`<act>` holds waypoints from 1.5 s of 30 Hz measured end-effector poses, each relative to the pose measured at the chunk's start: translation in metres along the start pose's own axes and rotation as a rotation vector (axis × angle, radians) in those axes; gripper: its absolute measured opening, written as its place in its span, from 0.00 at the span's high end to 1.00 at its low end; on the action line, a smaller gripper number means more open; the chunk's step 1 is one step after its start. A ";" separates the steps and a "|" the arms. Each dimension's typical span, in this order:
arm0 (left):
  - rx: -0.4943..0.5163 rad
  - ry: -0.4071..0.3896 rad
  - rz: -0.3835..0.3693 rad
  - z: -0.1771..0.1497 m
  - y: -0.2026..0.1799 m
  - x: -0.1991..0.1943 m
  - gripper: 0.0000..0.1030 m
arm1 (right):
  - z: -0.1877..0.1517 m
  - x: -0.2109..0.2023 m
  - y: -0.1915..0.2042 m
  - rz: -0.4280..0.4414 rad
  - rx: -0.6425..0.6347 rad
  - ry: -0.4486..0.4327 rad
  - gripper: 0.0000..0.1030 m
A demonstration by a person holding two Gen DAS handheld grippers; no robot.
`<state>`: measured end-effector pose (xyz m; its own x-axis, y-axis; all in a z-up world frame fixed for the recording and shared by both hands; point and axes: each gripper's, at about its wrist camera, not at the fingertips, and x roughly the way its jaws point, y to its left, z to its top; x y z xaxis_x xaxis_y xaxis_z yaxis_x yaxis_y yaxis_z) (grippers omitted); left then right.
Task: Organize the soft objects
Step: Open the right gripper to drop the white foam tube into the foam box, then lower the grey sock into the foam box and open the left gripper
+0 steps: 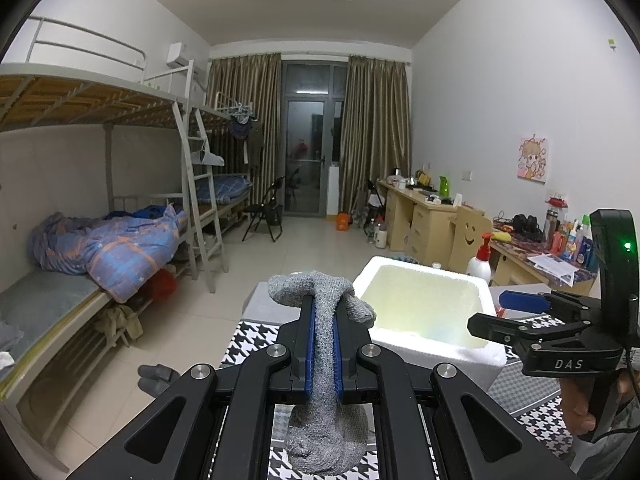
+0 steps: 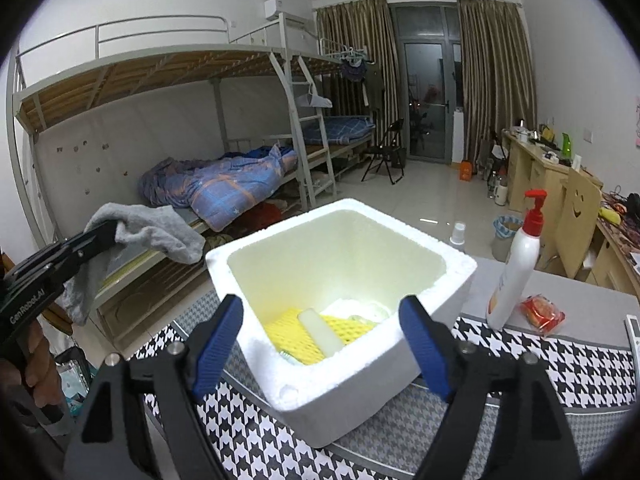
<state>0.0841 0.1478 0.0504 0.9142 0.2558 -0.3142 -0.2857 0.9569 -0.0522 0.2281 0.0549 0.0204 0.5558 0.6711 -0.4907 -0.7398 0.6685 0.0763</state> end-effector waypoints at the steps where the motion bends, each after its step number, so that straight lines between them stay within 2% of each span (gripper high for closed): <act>1: 0.000 0.001 -0.001 0.000 -0.001 0.000 0.93 | 0.000 -0.001 -0.001 0.000 0.001 0.002 0.19; 14: 0.005 -0.008 -0.019 0.005 -0.009 0.004 0.93 | -0.001 -0.016 -0.002 -0.018 -0.010 -0.031 0.18; 24: 0.022 -0.017 -0.066 0.011 -0.025 0.010 0.93 | -0.006 -0.028 -0.009 -0.045 -0.002 -0.048 0.18; 45: 0.057 0.033 -0.131 0.019 -0.054 0.041 0.93 | -0.018 -0.042 -0.043 -0.120 0.053 -0.060 0.16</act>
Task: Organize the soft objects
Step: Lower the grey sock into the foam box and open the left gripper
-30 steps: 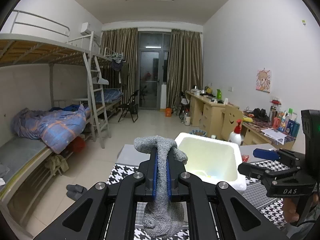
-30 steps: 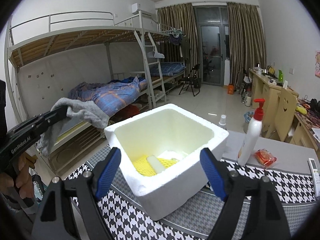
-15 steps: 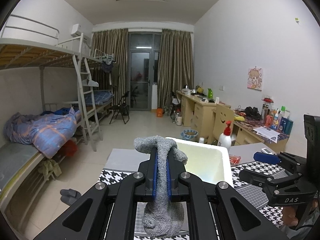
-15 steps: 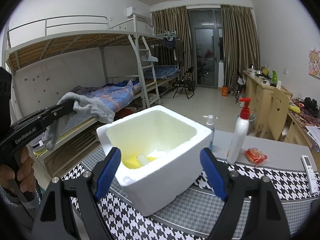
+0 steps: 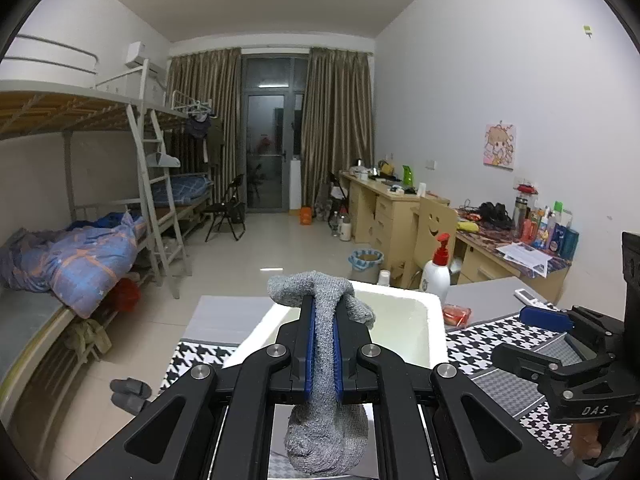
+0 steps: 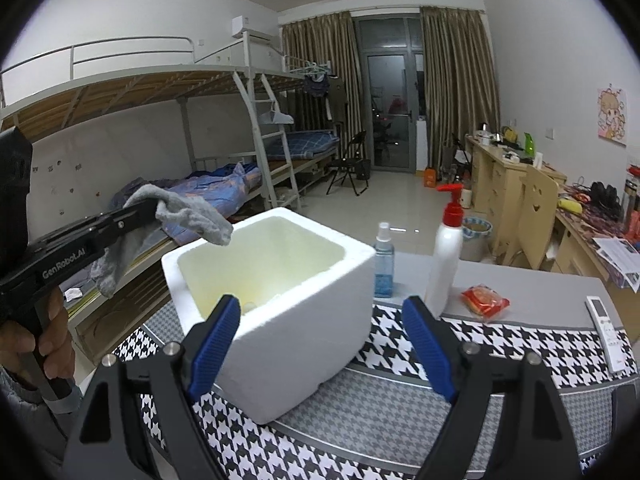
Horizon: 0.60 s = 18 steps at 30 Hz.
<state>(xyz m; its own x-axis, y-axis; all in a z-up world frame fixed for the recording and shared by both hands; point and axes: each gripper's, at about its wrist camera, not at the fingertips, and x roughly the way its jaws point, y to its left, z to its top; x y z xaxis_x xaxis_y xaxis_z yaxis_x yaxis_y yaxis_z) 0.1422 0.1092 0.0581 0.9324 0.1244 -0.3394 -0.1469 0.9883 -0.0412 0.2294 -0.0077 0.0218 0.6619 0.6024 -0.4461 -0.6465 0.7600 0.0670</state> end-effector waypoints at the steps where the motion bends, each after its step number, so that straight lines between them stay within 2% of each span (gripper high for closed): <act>1: 0.002 0.002 -0.002 0.001 -0.001 0.001 0.93 | 0.000 -0.001 -0.002 -0.005 0.002 -0.002 0.16; 18: 0.018 0.066 -0.032 0.006 -0.023 0.032 0.93 | -0.005 -0.007 -0.031 -0.069 0.043 0.011 0.16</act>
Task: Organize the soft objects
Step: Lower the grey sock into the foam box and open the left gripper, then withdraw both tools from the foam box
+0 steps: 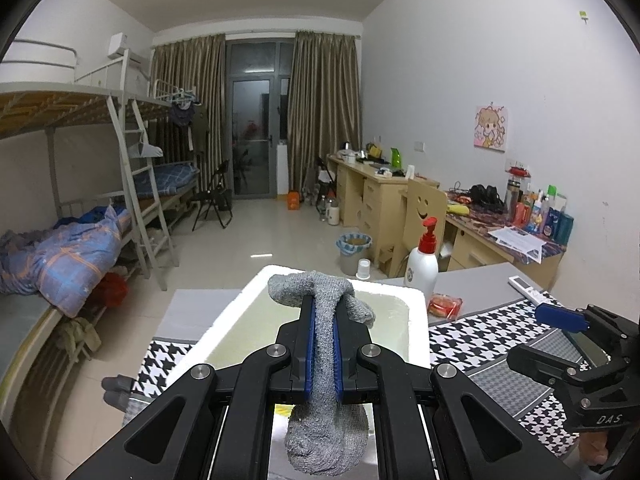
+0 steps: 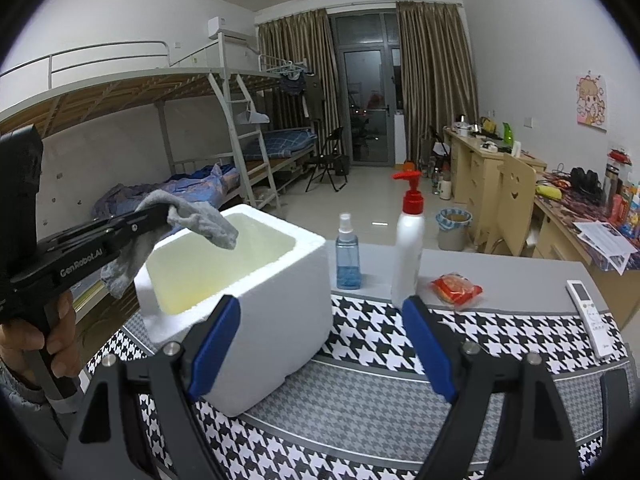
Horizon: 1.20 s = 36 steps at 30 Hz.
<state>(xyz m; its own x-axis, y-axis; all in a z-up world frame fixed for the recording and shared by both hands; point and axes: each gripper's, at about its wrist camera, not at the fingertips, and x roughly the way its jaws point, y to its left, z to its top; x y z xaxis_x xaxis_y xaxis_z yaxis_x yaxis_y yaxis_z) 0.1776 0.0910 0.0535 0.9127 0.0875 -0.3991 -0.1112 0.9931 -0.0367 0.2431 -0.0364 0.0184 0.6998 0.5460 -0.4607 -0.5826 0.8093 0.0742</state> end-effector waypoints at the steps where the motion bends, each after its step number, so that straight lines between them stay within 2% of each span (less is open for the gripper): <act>1: -0.001 0.002 0.003 0.000 0.000 0.001 0.93 | -0.001 -0.001 -0.002 -0.003 0.001 0.000 0.16; 19: 0.005 0.081 0.013 0.000 -0.005 0.025 0.92 | -0.005 -0.012 -0.018 -0.022 0.039 -0.014 0.16; 20: 0.006 0.088 0.014 0.000 -0.005 0.027 0.90 | -0.005 -0.013 -0.018 -0.024 0.040 -0.016 0.16; 21: 0.005 0.093 0.016 0.000 -0.005 0.027 0.87 | -0.005 -0.015 -0.019 -0.025 0.044 -0.018 0.16; 22: 0.005 0.100 0.022 0.000 -0.005 0.028 0.73 | -0.006 -0.016 -0.020 -0.024 0.048 -0.019 0.16; 23: 0.002 0.099 0.024 0.000 -0.005 0.028 0.51 | -0.006 -0.017 -0.022 -0.024 0.050 -0.020 0.16; 25: -0.013 0.084 0.031 0.001 -0.004 0.024 0.26 | -0.007 -0.019 -0.023 -0.026 0.055 -0.024 0.16; 32: -0.005 0.004 0.051 0.001 -0.011 -0.002 0.01 | -0.011 -0.029 -0.025 -0.020 0.064 -0.039 0.16; 36: 0.004 -0.057 0.048 -0.002 -0.021 -0.029 0.01 | -0.016 -0.038 -0.024 -0.026 0.065 -0.049 0.16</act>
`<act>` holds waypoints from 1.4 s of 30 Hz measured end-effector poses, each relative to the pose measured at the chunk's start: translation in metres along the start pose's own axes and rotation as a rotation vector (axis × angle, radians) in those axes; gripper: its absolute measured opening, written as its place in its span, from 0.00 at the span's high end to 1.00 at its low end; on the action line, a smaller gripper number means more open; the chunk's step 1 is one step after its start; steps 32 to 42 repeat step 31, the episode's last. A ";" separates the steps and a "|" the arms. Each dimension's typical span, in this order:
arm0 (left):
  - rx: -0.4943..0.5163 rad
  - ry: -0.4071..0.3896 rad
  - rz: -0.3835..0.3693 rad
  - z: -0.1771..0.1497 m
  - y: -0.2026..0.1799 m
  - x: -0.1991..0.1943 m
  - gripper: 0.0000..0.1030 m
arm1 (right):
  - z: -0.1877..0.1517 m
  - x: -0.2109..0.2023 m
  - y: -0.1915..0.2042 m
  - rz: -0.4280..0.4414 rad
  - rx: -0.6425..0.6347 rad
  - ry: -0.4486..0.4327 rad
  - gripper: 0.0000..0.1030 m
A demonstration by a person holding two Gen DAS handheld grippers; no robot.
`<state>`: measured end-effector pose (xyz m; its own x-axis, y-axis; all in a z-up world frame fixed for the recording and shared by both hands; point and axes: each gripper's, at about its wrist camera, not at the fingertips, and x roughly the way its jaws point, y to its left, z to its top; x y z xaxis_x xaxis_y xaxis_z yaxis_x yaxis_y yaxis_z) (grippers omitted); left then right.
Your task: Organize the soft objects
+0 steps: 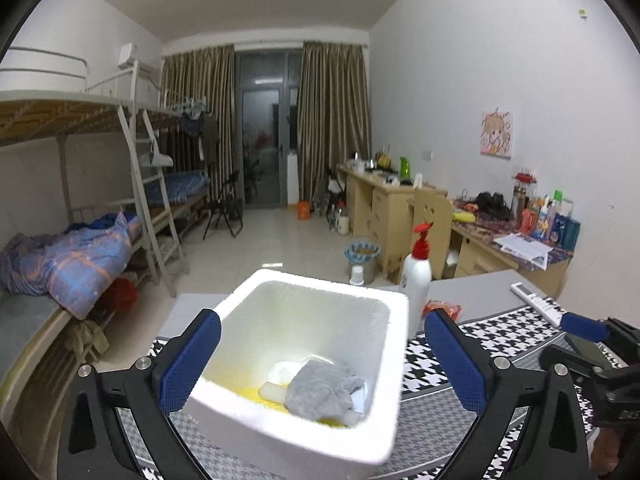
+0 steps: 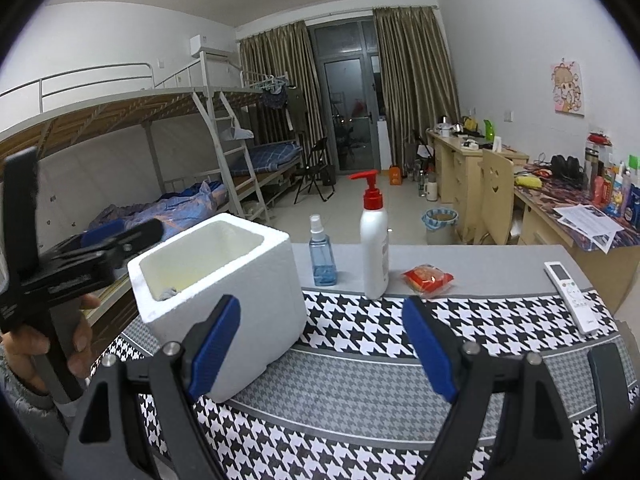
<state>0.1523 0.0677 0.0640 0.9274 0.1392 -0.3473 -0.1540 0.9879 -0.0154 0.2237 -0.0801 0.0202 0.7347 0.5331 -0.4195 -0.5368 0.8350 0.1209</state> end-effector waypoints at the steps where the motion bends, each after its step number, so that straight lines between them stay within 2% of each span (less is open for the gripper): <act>1: 0.001 -0.009 0.000 -0.001 -0.001 -0.006 0.01 | -0.002 -0.004 0.002 -0.005 -0.004 -0.007 0.16; 9: 0.007 -0.088 -0.013 -0.019 -0.018 -0.054 0.01 | -0.023 -0.035 0.014 -0.002 -0.038 -0.050 0.16; 14: 0.024 -0.120 0.005 -0.036 -0.027 -0.071 0.01 | -0.039 -0.053 0.020 -0.008 -0.058 -0.088 0.16; 20: 0.025 -0.151 0.016 -0.061 -0.034 -0.091 0.01 | -0.054 -0.064 0.019 0.006 -0.053 -0.088 0.16; 30: 0.004 -0.166 0.070 -0.086 -0.032 -0.096 0.01 | -0.074 -0.068 0.019 0.013 -0.047 -0.092 0.16; 42: -0.004 -0.160 0.075 -0.087 -0.031 -0.094 0.01 | -0.076 -0.067 0.019 0.019 -0.045 -0.092 0.16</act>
